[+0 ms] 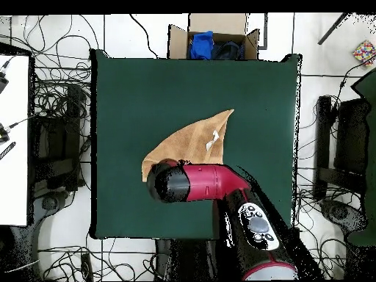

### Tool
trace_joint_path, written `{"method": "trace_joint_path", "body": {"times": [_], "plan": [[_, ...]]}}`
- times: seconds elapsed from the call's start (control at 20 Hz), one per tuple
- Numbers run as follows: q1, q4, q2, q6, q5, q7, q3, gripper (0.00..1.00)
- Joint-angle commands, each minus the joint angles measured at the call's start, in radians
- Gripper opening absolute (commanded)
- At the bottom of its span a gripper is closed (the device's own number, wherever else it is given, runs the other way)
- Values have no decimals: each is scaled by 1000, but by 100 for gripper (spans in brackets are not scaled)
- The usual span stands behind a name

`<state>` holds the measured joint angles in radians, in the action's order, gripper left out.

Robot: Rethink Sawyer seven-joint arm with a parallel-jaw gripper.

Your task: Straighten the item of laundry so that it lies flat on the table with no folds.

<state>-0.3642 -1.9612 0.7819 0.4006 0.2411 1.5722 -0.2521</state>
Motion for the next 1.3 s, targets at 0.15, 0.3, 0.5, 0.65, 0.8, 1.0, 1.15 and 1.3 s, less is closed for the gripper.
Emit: {"method": "trace_joint_path", "body": {"times": [0.15,0.3,0.5,0.65,0.8,1.0,1.15,1.3], "plan": [[10,62,-36,46,-2,65,-52,100],[4,73,-83,3,13,64,-52,100],[-15,120,-147,-15,31,38,-54,100],[-52,140,-191,-14,53,-1,-59,100],[-79,144,-212,-21,76,-18,-47,100],[-113,122,-202,-33,100,-18,-57,100],[-128,105,-182,-34,118,-11,-56,100],[-164,107,-188,-29,140,-22,-60,100]]}}
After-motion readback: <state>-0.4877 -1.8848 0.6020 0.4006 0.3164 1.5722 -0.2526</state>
